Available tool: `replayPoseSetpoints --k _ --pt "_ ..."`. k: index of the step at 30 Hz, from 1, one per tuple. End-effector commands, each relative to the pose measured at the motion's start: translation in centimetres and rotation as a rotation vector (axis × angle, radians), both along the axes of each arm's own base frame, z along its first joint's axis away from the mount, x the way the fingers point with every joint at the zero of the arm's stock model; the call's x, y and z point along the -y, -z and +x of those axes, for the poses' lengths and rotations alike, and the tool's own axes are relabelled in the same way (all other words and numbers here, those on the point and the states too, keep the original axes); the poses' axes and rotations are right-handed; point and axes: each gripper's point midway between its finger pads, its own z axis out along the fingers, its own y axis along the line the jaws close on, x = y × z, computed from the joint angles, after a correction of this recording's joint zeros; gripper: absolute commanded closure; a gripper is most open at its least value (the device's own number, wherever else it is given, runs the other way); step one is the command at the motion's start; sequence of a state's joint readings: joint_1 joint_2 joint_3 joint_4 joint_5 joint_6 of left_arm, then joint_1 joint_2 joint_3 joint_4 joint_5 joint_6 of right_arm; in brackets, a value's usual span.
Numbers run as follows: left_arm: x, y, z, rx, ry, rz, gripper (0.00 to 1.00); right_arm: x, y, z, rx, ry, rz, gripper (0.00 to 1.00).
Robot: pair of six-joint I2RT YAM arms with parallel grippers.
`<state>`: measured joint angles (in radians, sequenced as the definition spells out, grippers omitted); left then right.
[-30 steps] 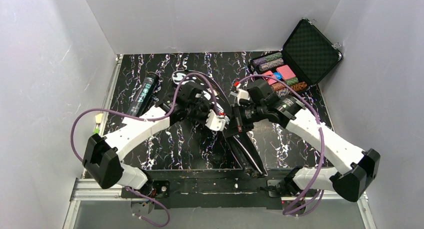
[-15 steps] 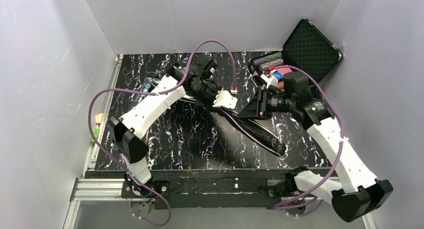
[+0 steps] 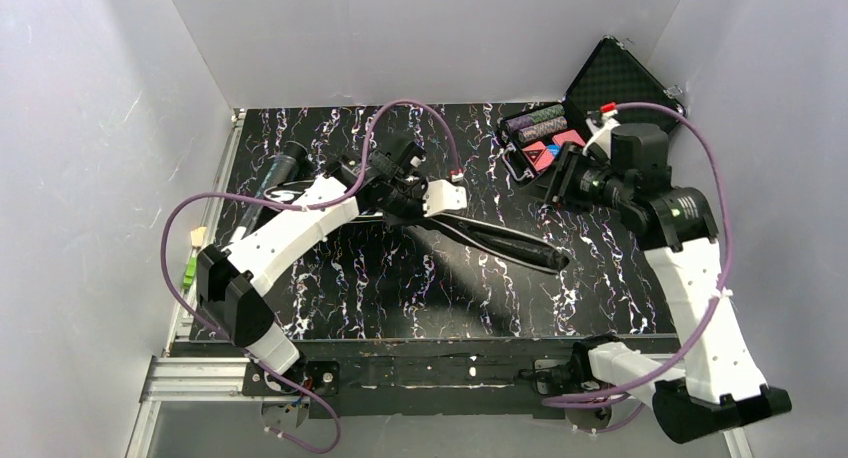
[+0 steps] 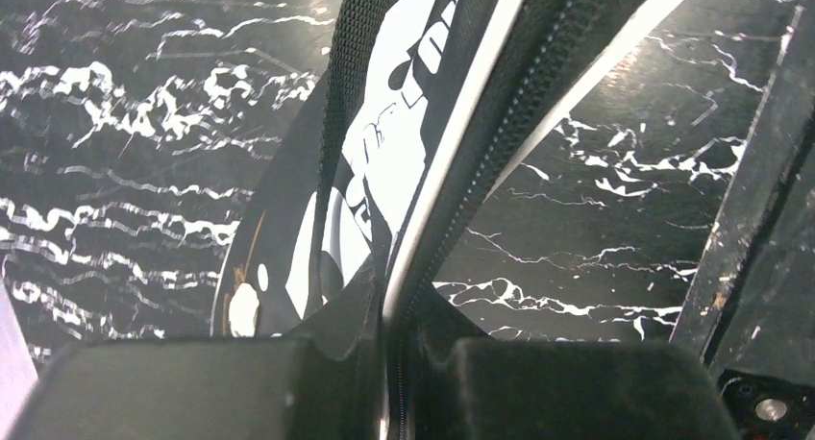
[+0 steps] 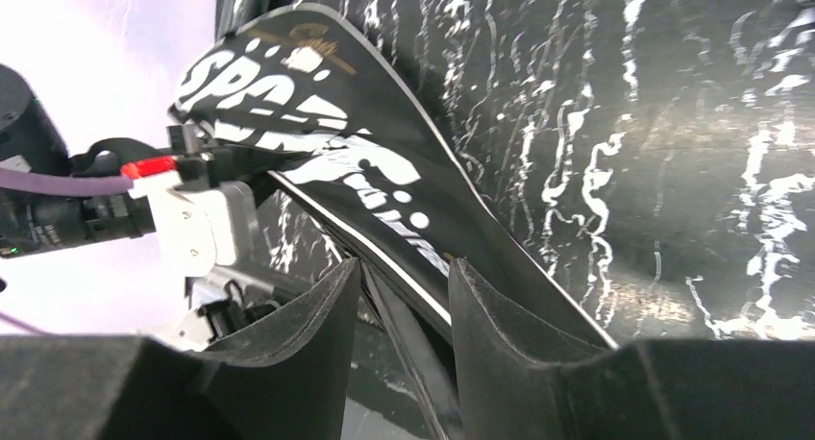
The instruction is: Pack up the badminton gear
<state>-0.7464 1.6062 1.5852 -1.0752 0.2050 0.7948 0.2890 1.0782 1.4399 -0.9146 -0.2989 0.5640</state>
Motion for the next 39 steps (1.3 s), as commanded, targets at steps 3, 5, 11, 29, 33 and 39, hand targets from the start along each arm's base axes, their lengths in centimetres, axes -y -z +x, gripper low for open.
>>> replayPoseSetpoints --k 3,5,11,29,33,39 --pt "-0.1 -5.6 2.7 0.183 -0.199 -0.147 1.0 4.0 -0.2 -0.7 0.067 0.238 -0.036 0.59" --pt "-0.1 -6.0 3.1 0.202 -0.219 -0.16 1.0 4.7 0.1 -1.2 0.077 0.289 -0.021 0.65" --pt "-0.1 -8.0 3.9 0.281 -0.251 -0.214 1.0 8.3 -0.9 -2.5 0.153 0.466 -0.044 0.75" --pt "-0.1 -9.4 2.2 0.247 -0.262 -0.302 1.0 10.0 -6.0 -1.0 0.299 0.588 0.02 0.99" --pt "0.0 -9.4 2.2 0.244 -0.267 -0.303 1.0 8.5 -6.5 -0.3 0.292 0.534 0.077 0.99" --pt "0.2 -9.0 2.2 0.23 -0.265 -0.304 1.0 6.9 -5.6 -0.1 0.26 0.468 0.122 0.99"
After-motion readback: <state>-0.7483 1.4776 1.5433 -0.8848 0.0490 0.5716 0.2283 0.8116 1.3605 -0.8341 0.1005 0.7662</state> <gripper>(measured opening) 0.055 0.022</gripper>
